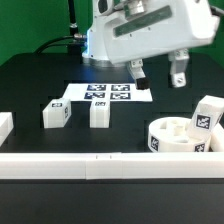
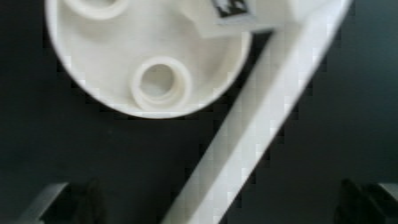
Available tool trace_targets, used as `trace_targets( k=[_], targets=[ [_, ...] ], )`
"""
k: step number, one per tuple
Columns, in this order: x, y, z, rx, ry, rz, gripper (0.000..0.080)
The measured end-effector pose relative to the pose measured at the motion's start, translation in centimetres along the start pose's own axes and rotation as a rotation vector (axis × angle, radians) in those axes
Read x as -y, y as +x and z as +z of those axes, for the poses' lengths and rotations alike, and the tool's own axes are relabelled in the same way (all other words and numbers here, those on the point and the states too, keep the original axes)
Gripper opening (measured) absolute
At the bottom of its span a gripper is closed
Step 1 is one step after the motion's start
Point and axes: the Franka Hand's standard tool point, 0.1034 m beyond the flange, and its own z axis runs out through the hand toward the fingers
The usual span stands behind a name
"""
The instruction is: Assemble stool
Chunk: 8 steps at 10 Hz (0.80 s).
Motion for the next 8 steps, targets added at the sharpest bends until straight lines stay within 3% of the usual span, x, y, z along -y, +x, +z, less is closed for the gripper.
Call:
trace_targets(
  k=[1, 2, 3, 8],
  targets=[
    [0.2, -0.6, 0.3, 0.002, -0.047, -0.156, 0.0649],
    [-0.1, -0.4, 0.4, -0.006, -0.057, -0.256, 0.0649],
    [-0.7, 0.0, 0.5, -0.013, -0.059, -0.335, 0.0648],
    [-1.1, 0.6, 0.5, -0.015, -0.072, -0.691, 0.0648]
  ],
)
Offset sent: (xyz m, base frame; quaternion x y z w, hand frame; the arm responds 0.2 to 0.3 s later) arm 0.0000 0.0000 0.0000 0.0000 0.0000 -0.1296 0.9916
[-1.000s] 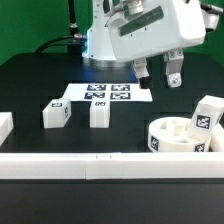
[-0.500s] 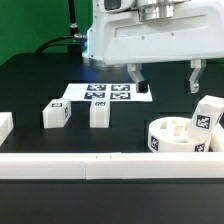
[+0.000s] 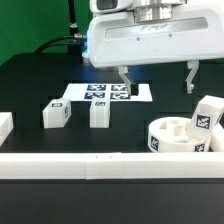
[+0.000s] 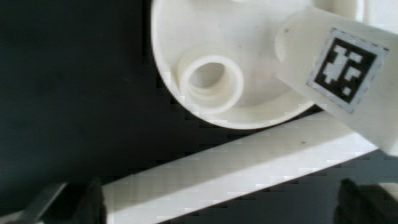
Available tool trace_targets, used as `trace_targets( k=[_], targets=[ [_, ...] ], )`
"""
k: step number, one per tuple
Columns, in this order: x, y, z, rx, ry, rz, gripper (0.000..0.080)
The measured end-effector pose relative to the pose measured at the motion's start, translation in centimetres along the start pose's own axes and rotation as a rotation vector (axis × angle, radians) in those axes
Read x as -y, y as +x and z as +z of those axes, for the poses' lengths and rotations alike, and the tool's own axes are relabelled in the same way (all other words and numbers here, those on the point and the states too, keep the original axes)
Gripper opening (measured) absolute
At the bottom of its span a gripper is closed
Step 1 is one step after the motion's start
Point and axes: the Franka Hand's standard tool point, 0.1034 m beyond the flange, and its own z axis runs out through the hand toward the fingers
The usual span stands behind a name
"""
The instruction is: Assemble stool
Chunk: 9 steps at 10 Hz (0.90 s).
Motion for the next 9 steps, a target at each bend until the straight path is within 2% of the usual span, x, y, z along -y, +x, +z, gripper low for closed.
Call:
trace_targets(
  k=[1, 4, 6, 9],
  targets=[
    [-1.1, 0.2, 0.0, -0.01, -0.009, -0.099, 0.0648],
    [-6.7, 0.2, 0.2, -0.025, -0.044, -0.202, 0.0648],
    [-5.8, 0.1, 0.3, -0.025, -0.038, -0.185, 0.0648],
    [-5.8, -0.6, 0.5, 0.028, -0.023, -0.159, 0.0649]
  ],
)
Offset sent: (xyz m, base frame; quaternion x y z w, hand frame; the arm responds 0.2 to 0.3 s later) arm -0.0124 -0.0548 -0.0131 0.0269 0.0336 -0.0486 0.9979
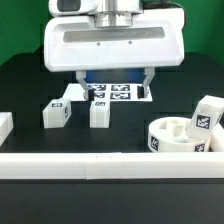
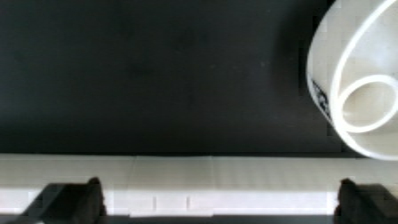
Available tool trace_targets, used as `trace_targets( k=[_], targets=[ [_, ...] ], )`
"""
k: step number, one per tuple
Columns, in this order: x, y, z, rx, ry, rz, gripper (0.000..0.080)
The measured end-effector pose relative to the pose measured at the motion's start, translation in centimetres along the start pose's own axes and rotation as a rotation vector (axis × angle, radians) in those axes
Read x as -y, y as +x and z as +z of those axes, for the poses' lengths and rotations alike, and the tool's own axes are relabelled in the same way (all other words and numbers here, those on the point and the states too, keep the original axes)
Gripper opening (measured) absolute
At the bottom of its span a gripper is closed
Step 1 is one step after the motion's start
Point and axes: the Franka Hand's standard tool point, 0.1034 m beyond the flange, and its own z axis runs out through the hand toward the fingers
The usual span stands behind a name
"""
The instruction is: Assemble stool
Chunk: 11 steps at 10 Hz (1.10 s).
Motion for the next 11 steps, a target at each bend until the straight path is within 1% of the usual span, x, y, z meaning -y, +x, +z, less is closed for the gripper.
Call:
trace_targets(
  k=[1, 2, 3, 4, 5, 6, 7, 8, 9, 10, 11],
  targets=[
    [-0.1, -1.2, 0.3, 0.077, 0.002, 0.05, 0.0648],
    [-0.7, -2.1, 0.3, 0.174, -0.025, 0.072, 0.0648],
    [-1.6, -2.4, 0.6, 0.197, -0.038, 0.084, 0.0648],
    [-2.5, -3.5, 0.9, 0.268, -0.034, 0.102, 0.0648],
    [-2.4, -3.9, 0.8, 0.357, -0.017, 0.116, 0.0648],
    [-2.0, -3.7, 0.8, 0.429, -0.003, 0.113, 0.0649],
    [-2.0, -3.7, 1.0, 0.465, 0.003, 0.114, 0.0649],
    [-1.7, -4.5, 0.8, 0.554, 0.02, 0.117, 0.0648],
    [-1.8, -4.6, 0.9, 0.635, 0.032, 0.12, 0.0648],
    [-2.4, -5.0, 1.3, 0.683, 0.02, 0.14, 0.0648],
    [-3.1, -6.2, 1.3, 0.779, 0.012, 0.133, 0.0648]
  ],
)
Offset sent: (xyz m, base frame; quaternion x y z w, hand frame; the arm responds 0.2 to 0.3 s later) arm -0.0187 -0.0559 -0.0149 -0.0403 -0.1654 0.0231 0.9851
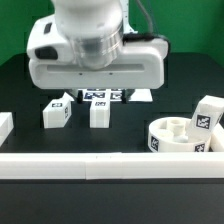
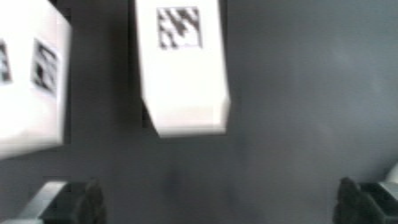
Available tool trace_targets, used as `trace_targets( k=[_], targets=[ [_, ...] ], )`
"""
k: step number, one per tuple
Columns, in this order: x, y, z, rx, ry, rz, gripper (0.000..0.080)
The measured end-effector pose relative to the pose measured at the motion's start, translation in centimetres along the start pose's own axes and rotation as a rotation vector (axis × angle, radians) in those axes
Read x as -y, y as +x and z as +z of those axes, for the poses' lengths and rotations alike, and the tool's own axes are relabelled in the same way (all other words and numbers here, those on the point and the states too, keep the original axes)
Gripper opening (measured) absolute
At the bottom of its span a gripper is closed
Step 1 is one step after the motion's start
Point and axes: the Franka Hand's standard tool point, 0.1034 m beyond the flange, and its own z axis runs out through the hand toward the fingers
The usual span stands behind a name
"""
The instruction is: Assemble stool
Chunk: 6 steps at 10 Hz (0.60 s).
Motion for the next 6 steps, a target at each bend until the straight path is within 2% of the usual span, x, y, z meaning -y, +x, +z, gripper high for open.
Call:
trace_targets(
  k=[1, 4, 6],
  targets=[
    [-0.5, 0.3, 0.2, 0.03, 0.004, -0.001, 0.0648],
    [-0.7, -0.6, 1.2, 0.246, 0.012, 0.011, 0.0649],
    [-0.7, 0.3, 2.1, 0.233, 0.007, -0.018, 0.0649]
  ],
)
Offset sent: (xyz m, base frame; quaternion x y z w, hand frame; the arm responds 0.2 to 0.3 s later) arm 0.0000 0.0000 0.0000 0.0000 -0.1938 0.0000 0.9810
